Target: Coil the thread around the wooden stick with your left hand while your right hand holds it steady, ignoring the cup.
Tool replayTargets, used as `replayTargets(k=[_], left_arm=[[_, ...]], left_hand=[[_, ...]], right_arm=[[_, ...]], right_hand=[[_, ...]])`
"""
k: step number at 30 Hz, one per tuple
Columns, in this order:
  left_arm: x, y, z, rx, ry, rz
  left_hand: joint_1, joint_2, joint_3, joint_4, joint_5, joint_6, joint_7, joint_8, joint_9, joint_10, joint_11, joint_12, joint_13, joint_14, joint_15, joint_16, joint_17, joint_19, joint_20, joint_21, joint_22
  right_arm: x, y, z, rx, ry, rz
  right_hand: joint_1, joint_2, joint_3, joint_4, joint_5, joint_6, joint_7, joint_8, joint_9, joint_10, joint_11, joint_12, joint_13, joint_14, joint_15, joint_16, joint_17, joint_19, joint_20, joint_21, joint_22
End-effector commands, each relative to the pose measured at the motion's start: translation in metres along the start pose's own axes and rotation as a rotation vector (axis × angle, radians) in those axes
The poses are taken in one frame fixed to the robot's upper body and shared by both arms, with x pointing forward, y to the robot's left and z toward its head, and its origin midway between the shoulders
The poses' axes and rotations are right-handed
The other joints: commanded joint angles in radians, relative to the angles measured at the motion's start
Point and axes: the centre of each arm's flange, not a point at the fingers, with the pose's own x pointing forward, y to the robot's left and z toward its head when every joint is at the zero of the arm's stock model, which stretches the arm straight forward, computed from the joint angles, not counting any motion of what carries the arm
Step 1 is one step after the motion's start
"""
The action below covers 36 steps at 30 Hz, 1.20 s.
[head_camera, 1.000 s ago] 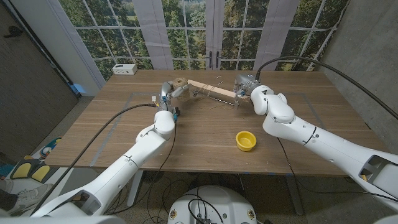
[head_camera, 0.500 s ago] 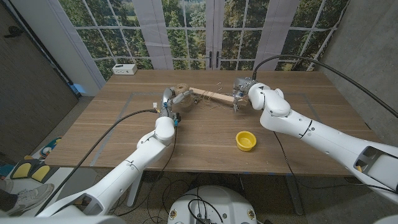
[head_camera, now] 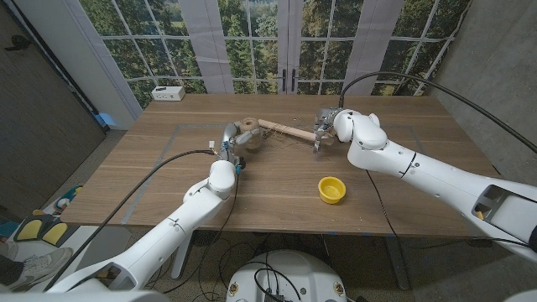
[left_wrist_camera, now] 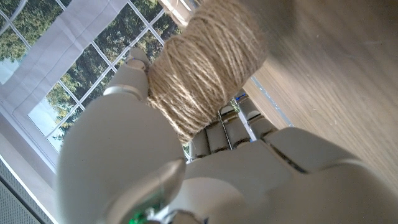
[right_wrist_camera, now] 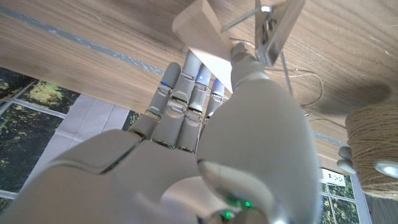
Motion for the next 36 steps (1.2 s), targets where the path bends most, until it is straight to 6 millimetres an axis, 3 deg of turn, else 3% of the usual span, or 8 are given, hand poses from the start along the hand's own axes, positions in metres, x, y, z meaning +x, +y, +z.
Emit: replayTargets(k=[1,3,6,10,13,20,27,36], left_arm=[[0.0,0.001,0.009,0.068,-0.004,-0.104],[0.002,0.002,0.008,0.055,-0.032,-0.161],[0.002,0.004,0.01,0.064,-0.044,-0.162],[0.002,0.006,0.013,0.045,-0.06,-0.149],[0.001,0.01,0.019,0.042,-0.102,-0.144],[0.006,0.019,0.035,0.034,-0.164,-0.246],[0.003,0.032,0.055,0.066,-0.261,-0.192],[0.004,0.053,0.075,0.019,-0.339,-0.177]], left_hand=[[0.095,0.086,-0.076,0.02,-0.001,-0.173,-0.028,-0.004,-0.018,-0.098,-0.079,-0.009,-0.012,-0.142,-0.051,0.003,0.003,-0.064,0.034,-0.034,0.003],[0.072,0.081,-0.106,0.03,0.002,-0.265,-0.034,-0.006,-0.025,-0.169,-0.072,-0.004,-0.017,-0.21,-0.021,0.001,0.002,-0.097,0.041,-0.053,0.003],[0.032,0.074,-0.145,0.043,0.007,-0.383,-0.03,-0.003,-0.033,-0.285,-0.029,-0.004,-0.024,-0.287,0.008,0.002,0.002,-0.15,0.055,-0.085,0.004],[-0.009,0.064,-0.178,0.058,0.013,-0.45,-0.034,0.002,-0.037,-0.368,-0.003,-0.004,-0.027,-0.349,0.031,0.002,0.002,-0.199,0.064,-0.113,0.005],[-0.022,0.064,-0.188,0.063,0.015,-0.466,-0.034,0.004,-0.038,-0.394,0.01,-0.003,-0.029,-0.37,0.038,0.002,0.002,-0.21,0.059,-0.121,0.006],[-0.09,0.056,-0.229,0.088,0.016,-0.56,-0.06,-0.001,-0.042,-0.517,0.04,-0.007,-0.035,-0.457,0.067,-0.001,0.004,-0.245,0.062,-0.148,0.008],[-0.153,0.063,-0.257,0.11,0.012,-0.637,-0.062,0.002,-0.045,-0.64,0.084,-0.006,-0.04,-0.543,0.104,0.003,0.006,-0.321,0.082,-0.19,0.011],[-0.215,0.084,-0.273,0.139,0.008,-0.683,-0.077,0.003,-0.046,-0.715,0.1,-0.007,-0.043,-0.569,0.12,0.008,0.009,-0.315,0.085,-0.194,0.014]], right_arm=[[0.004,0.001,-0.004,-0.026,0.042,0.063],[0.004,0.001,-0.005,-0.023,0.045,0.068],[0.004,0.0,-0.007,-0.02,0.049,0.07],[0.002,-0.001,-0.009,-0.016,0.039,0.046],[-0.002,-0.001,-0.012,0.016,0.019,-0.006],[-0.011,0.001,-0.019,0.105,-0.046,-0.183],[-0.014,0.003,-0.033,0.262,-0.136,-0.269],[-0.015,0.008,-0.049,0.479,-0.239,-0.364]], right_hand=[[-0.043,-0.019,-0.001,0.012,0.035,-0.184,-0.014,-0.019,-0.006,-0.179,-0.005,-0.044,-0.018,-0.195,-0.015,-0.006,-0.111,-0.051,0.048,-0.037,0.001],[-0.087,-0.033,-0.011,0.024,0.056,-0.278,-0.008,-0.02,-0.011,-0.266,-0.002,-0.046,-0.027,-0.297,0.004,-0.003,-0.154,-0.074,0.061,-0.059,0.002],[-0.165,-0.06,-0.05,0.05,0.093,-0.424,-0.013,-0.019,-0.02,-0.444,-0.009,-0.054,-0.047,-0.447,0.034,0.008,-0.199,-0.137,0.083,-0.103,0.004],[-0.253,-0.099,-0.124,0.081,0.103,-0.483,-0.029,-0.006,-0.025,-0.57,-0.021,-0.049,-0.066,-0.6,0.056,0.013,-0.211,-0.225,0.073,-0.155,0.006],[-0.304,-0.111,-0.156,0.105,0.103,-0.485,-0.02,0.0,-0.025,-0.581,-0.017,-0.042,-0.072,-0.622,0.06,0.021,-0.217,-0.229,0.075,-0.165,0.007],[-0.404,-0.064,-0.186,0.17,0.112,-0.435,0.015,0.018,-0.026,-0.525,0.022,-0.013,-0.089,-0.608,0.093,0.039,-0.234,-0.192,0.111,-0.167,0.007],[-0.504,-0.07,-0.233,0.218,0.114,-0.428,0.018,0.013,-0.027,-0.53,0.039,-0.017,-0.103,-0.645,0.118,0.028,-0.258,-0.266,0.161,-0.213,0.006],[-0.541,-0.039,-0.239,0.238,0.115,-0.428,0.02,0.011,-0.028,-0.572,0.049,-0.032,-0.116,-0.733,0.15,0.01,-0.28,-0.317,0.16,-0.25,0.005]])
